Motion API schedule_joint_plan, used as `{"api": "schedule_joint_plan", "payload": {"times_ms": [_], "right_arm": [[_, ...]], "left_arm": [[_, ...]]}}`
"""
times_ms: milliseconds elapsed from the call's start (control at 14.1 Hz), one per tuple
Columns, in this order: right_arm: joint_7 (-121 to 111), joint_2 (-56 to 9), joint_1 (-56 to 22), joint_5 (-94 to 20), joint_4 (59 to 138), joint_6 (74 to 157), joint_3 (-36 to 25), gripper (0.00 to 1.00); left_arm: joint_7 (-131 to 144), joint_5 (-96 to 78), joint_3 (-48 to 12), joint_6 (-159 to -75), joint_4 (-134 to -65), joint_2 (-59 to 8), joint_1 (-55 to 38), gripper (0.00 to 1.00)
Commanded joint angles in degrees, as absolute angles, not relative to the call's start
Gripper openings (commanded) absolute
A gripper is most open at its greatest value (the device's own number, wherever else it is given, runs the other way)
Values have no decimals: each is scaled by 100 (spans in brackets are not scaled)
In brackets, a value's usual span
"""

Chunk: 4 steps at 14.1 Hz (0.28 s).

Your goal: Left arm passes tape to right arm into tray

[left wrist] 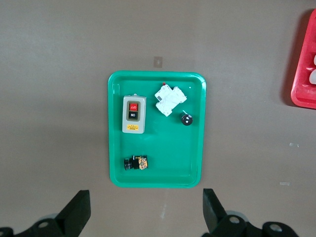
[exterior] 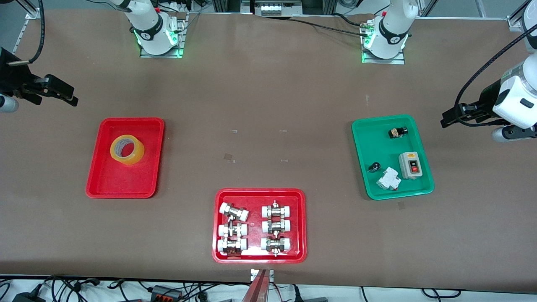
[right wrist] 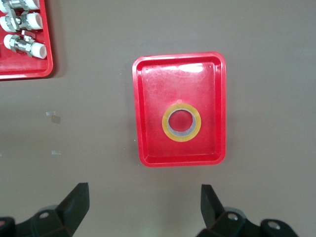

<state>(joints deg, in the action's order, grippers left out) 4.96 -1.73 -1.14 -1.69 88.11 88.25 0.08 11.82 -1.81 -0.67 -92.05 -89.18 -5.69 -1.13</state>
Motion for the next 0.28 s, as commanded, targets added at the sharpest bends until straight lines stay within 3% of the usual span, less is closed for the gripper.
{"api": "schedule_joint_plan", "payload": {"times_ms": [0,213], "right_arm": [[590,-140,-114,-70,8728,8692,35,100],[694,-193,-97,-141,8666,8587,35,100]], "left_arm": [[1020,-246,-88,-9193,-8886,-519,-88,100],[1028,-220,-97,-9202,-8886,-519,-88,100]]}}
